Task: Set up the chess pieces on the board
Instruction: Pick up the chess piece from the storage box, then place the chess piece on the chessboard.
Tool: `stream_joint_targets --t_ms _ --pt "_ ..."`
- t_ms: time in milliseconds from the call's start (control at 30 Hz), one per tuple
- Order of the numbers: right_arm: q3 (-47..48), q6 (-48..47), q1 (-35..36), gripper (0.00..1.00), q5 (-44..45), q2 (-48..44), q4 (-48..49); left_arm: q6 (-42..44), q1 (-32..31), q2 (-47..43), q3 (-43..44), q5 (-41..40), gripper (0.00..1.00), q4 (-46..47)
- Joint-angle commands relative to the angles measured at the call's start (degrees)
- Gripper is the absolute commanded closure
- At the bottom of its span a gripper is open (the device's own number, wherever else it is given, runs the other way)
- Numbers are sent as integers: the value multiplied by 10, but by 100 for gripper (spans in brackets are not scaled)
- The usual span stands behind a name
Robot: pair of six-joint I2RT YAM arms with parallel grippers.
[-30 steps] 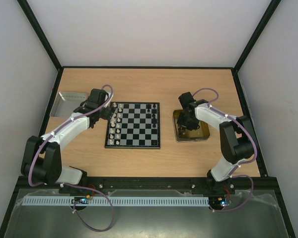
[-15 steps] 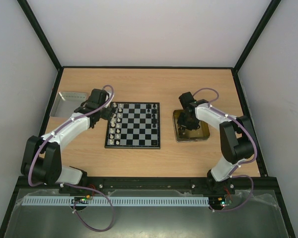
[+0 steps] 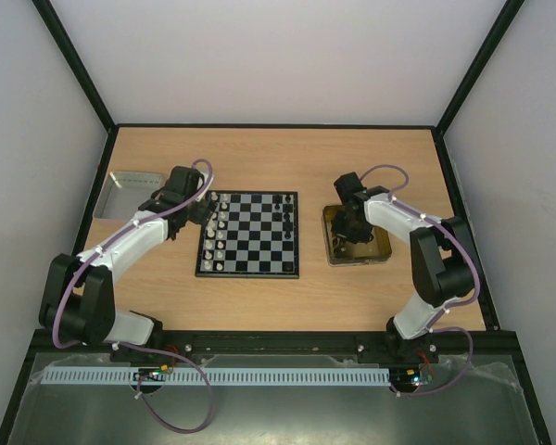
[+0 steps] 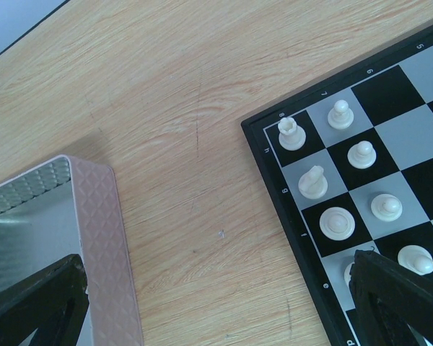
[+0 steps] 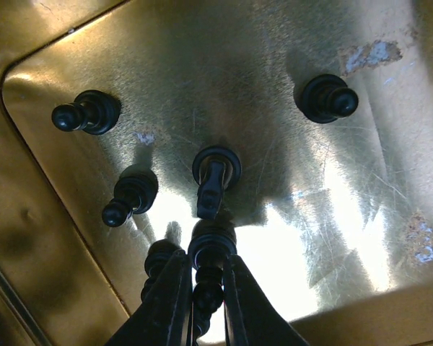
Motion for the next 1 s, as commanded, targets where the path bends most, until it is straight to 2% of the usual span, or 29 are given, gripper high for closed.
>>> stream_joint_targets --t_ms 0,233,467,767,967 --pt "-7 -1 -4 91 21 -24 -15 3 -4 4 9 -6 1 -2" --pt "5 -7 -3 91 48 -47 -45 3 -4 -5 10 -3 1 -6" --pt "49 -3 4 92 37 -93 -101 2 -5 -11 8 -2 1 -6" --pt "123 39 119 91 18 -69 -114 1 -5 -18 8 -3 1 -8" --pt "127 48 152 91 -14 -39 -91 0 -5 -23 6 -6 1 -10"
